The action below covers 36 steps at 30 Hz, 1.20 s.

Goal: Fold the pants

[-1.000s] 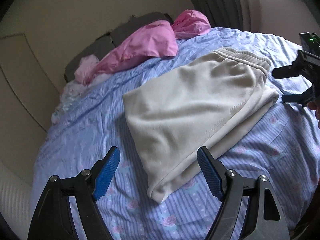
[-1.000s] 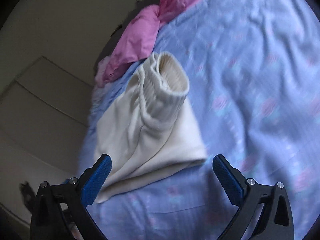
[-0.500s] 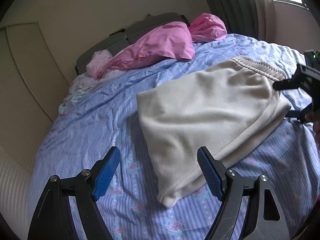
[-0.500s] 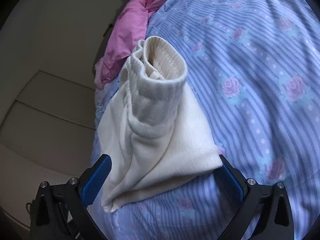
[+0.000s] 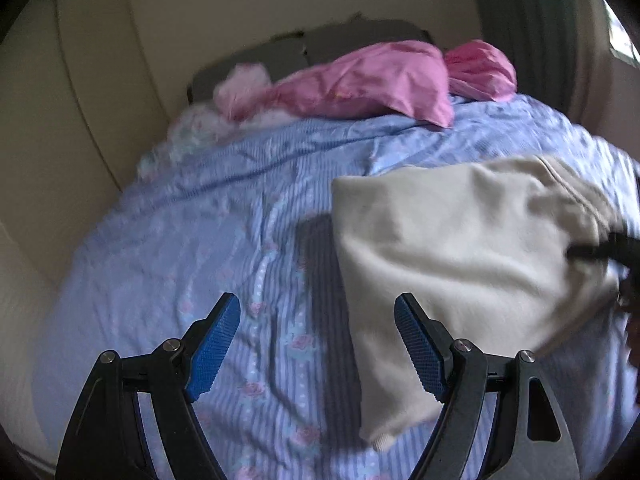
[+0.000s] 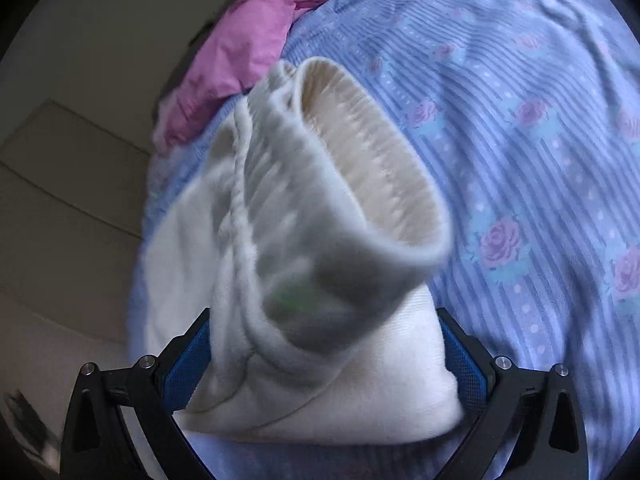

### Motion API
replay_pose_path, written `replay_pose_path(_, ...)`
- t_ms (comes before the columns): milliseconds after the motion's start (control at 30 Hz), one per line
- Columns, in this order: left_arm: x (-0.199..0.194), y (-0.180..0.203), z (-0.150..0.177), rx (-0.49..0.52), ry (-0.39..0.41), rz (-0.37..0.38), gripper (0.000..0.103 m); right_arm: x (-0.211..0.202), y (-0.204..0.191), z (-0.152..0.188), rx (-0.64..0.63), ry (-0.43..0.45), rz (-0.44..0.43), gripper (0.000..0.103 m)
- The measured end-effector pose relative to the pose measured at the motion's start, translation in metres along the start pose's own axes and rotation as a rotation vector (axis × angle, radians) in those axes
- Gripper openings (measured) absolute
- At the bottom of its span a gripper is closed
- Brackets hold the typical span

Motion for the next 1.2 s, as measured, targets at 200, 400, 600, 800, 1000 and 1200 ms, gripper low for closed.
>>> replay_pose_path(200,0.056,-0.018,-0.011,-0.179,-0.163,0.243,0.079,0.012,-0.015,-0.004,-0.032,-0.099,0.161,0.103)
replay_pose_path(400,0.093,-0.008,-0.006,-0.258,-0.279,0.419,0.079,0.014,-0.022,-0.005,-0.039,-0.095,0.222,0.102)
replay_pose_path(600,0.117,0.0,0.003,-0.277,-0.334,0.496,0.081,0.007,-0.016,-0.006,-0.039,-0.072,0.207,0.093)
replay_pose_path(800,0.127,0.008,0.007,-0.319,-0.374,0.561,0.08,0.003,-0.023,-0.007,-0.076,-0.04,0.226,0.079)
replay_pose_path(1000,0.133,0.013,0.001,-0.343,-0.489,0.513,0.078,-0.01,-0.03,-0.006,-0.134,-0.008,0.233,0.06)
replay_pose_path(1200,0.125,0.014,-0.003,-0.408,-0.466,0.517,0.046,-0.02,-0.032,-0.003,-0.177,0.011,0.247,0.05)
Point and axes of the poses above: each gripper's, at about its wrist camera, not at the fingertips, and x roughly the way its jaws point, y to its right, z to its underside, the point moved 4 cm from there along x, roughly the way its jaws point, and after that the axes turned 8 degrees about z, right-handed, at the moved point
